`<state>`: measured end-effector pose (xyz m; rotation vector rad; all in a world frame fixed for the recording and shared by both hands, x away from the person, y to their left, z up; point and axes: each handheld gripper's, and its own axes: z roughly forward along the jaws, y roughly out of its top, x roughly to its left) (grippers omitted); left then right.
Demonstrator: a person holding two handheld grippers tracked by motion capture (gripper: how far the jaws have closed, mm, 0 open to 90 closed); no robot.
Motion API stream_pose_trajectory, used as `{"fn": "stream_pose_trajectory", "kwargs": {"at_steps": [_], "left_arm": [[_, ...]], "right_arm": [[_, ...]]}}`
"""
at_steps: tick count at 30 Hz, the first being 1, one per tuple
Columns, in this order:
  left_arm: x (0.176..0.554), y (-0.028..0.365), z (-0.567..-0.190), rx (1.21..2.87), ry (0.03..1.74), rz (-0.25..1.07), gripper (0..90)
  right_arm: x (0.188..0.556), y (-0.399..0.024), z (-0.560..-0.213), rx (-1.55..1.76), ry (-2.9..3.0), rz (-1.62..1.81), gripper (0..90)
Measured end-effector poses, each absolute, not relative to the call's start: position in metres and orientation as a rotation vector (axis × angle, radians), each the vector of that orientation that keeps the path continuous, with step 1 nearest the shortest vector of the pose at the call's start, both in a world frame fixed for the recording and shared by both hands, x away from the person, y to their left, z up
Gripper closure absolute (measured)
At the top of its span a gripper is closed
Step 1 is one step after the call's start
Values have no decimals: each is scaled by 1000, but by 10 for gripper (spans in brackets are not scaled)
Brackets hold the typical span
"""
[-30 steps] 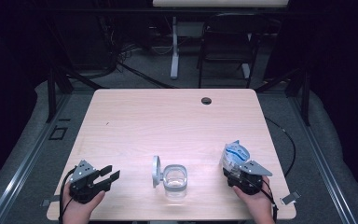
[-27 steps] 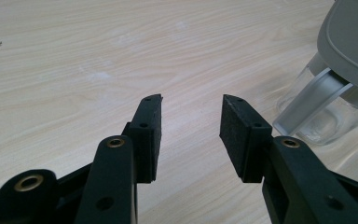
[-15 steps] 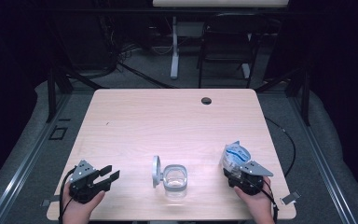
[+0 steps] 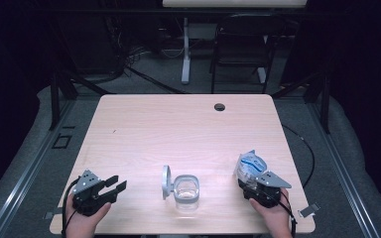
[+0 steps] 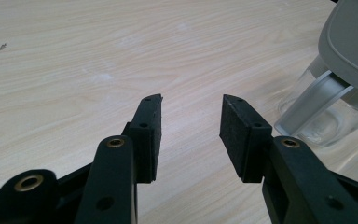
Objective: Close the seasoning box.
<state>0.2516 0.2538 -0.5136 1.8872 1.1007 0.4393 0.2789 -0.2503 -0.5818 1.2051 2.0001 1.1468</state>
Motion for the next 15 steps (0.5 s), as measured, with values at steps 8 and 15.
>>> {"fn": "stream_pose_trajectory", "kwargs": {"at_steps": [8,15], "left_arm": [[252,253,-514,1890,1100,440,592],[252,254,-514,1888,1100,440,592]], "right_arm": [[278,-250,-579,1198,2023,1122,449],[277,-246,-575,1174,2047,1099,450]]}}
